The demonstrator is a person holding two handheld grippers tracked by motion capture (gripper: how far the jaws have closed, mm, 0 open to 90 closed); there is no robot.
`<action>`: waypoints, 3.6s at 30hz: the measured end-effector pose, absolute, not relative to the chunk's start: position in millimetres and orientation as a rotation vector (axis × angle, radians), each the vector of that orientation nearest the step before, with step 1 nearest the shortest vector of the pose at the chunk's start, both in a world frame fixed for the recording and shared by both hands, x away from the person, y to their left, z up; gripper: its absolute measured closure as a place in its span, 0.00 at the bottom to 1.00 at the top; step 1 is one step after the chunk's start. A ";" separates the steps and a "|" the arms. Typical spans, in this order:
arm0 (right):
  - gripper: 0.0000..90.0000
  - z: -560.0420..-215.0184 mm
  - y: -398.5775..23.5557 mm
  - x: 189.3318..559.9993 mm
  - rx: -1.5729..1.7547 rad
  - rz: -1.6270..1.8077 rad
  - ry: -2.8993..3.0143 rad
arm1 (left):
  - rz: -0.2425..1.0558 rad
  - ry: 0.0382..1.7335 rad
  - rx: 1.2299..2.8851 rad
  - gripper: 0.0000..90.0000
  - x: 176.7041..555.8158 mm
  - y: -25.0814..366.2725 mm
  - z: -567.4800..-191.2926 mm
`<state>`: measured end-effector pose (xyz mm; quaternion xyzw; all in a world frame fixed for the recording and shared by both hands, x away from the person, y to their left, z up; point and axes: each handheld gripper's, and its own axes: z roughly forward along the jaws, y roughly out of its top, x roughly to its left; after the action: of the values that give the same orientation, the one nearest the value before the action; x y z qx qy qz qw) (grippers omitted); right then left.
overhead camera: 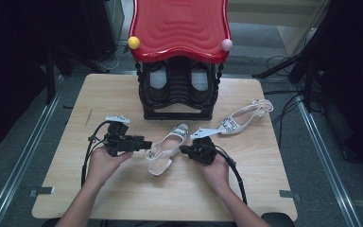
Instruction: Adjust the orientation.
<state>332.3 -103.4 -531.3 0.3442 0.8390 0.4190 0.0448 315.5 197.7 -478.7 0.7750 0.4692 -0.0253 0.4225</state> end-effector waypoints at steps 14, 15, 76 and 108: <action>1.00 -532.1 -100.7 353.1 1.104 1.294 2.565 | 0.068 1.229 1.940 0.49 303.2 218.0 -482.2; 1.00 -532.6 -100.2 354.3 1.108 1.298 2.561 | 0.069 1.227 1.936 0.49 302.8 218.6 -482.8; 1.00 -523.2 -259.8 383.5 1.444 1.262 2.287 | 0.131 1.176 1.949 0.44 328.0 221.7 -500.2; 1.00 -507.4 -253.6 407.8 1.451 1.212 2.228 | 0.158 1.184 1.932 0.43 317.8 231.7 -501.0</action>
<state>407.8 -253.6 -507.4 0.4935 0.7579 0.4123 0.1096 317.8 231.7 -501.0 0.7714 0.4727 0.0630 0.4214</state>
